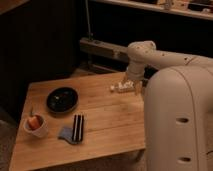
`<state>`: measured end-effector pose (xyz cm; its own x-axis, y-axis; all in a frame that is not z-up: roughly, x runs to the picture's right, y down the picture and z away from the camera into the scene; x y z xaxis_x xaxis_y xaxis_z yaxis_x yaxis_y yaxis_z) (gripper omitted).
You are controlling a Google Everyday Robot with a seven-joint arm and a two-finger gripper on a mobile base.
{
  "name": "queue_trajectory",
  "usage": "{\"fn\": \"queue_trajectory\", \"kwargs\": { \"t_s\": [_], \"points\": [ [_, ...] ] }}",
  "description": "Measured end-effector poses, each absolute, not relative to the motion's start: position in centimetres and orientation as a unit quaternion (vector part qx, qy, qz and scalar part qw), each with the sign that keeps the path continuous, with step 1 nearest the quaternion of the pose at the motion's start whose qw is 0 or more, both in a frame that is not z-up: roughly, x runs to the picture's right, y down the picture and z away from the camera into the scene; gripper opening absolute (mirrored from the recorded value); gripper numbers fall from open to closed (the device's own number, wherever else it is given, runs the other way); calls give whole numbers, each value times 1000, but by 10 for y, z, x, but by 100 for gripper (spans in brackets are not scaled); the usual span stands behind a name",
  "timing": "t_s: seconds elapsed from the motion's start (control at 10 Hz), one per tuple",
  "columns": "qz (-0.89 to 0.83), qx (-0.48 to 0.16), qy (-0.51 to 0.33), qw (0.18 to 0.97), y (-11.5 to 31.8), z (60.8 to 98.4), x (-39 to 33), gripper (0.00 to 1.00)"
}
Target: Place the bottle in the ceramic bowl
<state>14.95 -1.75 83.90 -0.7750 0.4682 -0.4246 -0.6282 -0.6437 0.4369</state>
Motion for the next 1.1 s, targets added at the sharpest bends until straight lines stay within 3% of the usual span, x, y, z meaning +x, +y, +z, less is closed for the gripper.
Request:
{"fn": "queue_trajectory", "kwargs": {
  "t_s": [0.6, 1.1],
  "points": [
    [908, -122, 274, 292, -48, 895, 171, 65],
    [911, -133, 224, 320, -58, 941, 148, 65]
  ]
}}
